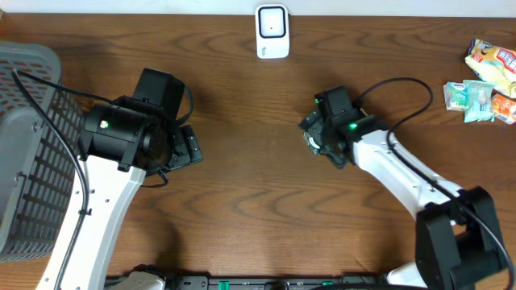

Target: Scan the item barcode

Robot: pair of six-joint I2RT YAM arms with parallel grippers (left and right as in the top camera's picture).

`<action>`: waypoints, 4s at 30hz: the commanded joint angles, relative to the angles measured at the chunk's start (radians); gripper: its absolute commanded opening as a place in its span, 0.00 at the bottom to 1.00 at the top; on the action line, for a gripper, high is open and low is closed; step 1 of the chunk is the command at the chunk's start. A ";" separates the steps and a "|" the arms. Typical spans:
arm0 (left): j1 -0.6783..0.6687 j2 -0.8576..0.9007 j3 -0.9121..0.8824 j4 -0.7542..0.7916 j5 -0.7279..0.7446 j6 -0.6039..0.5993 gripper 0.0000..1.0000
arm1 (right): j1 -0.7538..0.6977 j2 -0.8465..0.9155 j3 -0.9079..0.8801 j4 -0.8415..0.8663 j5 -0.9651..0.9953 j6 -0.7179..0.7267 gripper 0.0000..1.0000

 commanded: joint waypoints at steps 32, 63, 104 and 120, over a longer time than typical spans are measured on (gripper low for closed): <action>0.004 -0.005 0.005 -0.003 -0.003 -0.009 0.98 | -0.034 0.261 0.003 0.073 -0.063 0.079 0.85; 0.004 -0.005 0.005 -0.003 -0.003 -0.009 0.97 | -0.088 0.168 0.108 -0.166 -0.029 -0.354 0.75; 0.004 -0.005 0.005 -0.003 -0.003 -0.009 0.97 | -0.048 0.224 0.082 -0.196 -0.023 -0.301 0.63; 0.004 -0.005 0.005 -0.003 -0.003 -0.009 0.98 | -0.048 0.210 0.104 -0.198 -0.022 -0.370 0.60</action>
